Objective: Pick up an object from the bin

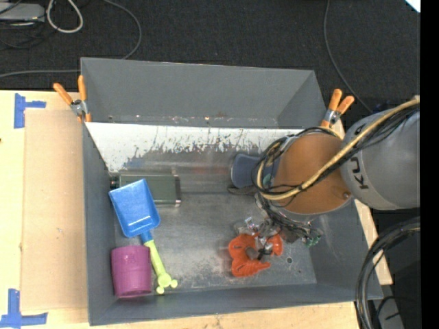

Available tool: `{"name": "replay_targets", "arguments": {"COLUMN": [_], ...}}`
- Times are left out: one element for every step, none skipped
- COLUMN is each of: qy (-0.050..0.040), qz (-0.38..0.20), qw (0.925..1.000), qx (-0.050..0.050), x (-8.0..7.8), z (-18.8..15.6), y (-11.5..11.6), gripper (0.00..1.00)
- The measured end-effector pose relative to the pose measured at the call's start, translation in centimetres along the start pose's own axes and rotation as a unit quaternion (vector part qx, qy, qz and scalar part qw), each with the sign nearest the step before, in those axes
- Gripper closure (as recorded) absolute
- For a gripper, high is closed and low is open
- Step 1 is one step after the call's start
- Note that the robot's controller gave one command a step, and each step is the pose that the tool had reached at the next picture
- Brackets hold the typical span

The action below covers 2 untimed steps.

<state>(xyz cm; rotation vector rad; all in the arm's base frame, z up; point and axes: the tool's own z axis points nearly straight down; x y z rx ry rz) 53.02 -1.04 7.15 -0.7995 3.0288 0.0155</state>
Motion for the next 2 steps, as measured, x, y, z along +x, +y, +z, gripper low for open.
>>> {"name": "replay_targets", "arguments": {"qy": [-0.0001,0.0028], "qz": [0.0,-0.002], "qw": [1.0,1.0], "qx": [0.0,-0.001], "x": [0.0,-0.3], "z": [0.0,-1.2], "y": [0.0,0.3], "gripper": [1.0,1.0]}}
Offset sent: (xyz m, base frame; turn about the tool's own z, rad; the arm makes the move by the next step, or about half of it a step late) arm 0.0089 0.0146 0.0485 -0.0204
